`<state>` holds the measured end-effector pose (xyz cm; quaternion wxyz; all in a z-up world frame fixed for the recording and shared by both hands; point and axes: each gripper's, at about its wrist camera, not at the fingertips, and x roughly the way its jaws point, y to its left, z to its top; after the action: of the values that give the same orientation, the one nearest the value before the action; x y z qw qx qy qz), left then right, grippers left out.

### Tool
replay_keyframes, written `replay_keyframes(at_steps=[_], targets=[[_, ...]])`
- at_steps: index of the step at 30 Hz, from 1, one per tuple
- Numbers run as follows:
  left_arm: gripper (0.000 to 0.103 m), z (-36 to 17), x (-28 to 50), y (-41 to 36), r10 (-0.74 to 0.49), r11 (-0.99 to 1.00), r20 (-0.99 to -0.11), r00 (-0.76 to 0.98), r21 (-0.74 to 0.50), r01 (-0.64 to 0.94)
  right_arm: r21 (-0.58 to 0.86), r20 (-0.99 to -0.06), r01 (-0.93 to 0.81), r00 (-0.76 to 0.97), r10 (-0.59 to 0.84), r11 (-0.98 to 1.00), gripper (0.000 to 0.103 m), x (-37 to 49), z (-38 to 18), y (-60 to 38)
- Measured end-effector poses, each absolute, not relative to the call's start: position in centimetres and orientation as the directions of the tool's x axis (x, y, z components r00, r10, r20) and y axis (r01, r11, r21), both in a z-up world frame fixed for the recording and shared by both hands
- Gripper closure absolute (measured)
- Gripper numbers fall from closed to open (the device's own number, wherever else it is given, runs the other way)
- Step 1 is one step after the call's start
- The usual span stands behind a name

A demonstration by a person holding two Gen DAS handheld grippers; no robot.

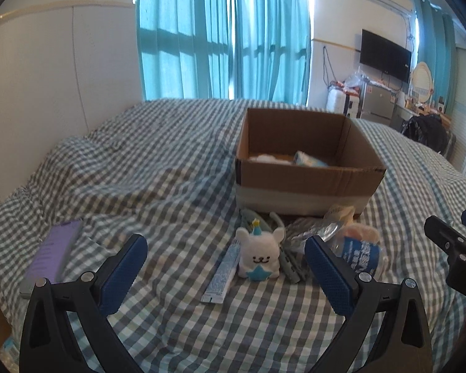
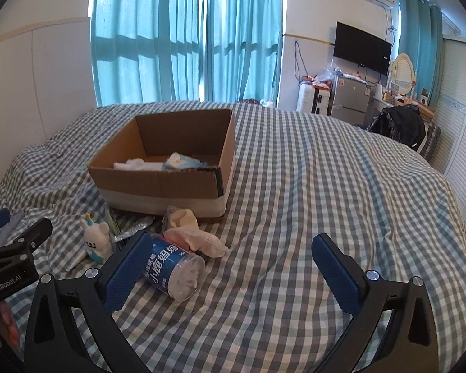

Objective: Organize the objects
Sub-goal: 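Grasp the white bear figurine with the left gripper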

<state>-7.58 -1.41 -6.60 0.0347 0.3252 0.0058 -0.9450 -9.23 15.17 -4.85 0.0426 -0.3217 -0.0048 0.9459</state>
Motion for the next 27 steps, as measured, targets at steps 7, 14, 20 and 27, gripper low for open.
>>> replay_keyframes(at_steps=[7,14,20,27], targets=[[0.000,-10.6,-9.8,-1.7,-0.060,-0.998,-0.693,-0.719,0.021,0.063,-0.035,-0.675,-0.047,-0.735,0.058,-0.998,0.000,-11.6,-8.2,14.3],[0.000,-13.3,-12.3,-1.2,-0.048,-0.999,-0.743,-0.668,0.028,0.040,-0.017,-0.722,0.014,-0.692,0.002,-1.000,0.000,-13.7,-10.6,12.7],[0.000,-14.1,-14.0,-1.0,-0.023,-0.999,-0.747,-0.664,0.003,0.032,-0.010,-0.739,0.011,-0.674,0.000,-1.000,0.000,-14.9,-11.6,12.8],[0.026,-15.0,-14.6,-0.1,0.071,-0.998,-0.751,-0.657,-0.052,-0.048,0.029,-0.740,0.011,-0.672,-0.028,-1.000,0.000,-15.2,-12.5,12.9]])
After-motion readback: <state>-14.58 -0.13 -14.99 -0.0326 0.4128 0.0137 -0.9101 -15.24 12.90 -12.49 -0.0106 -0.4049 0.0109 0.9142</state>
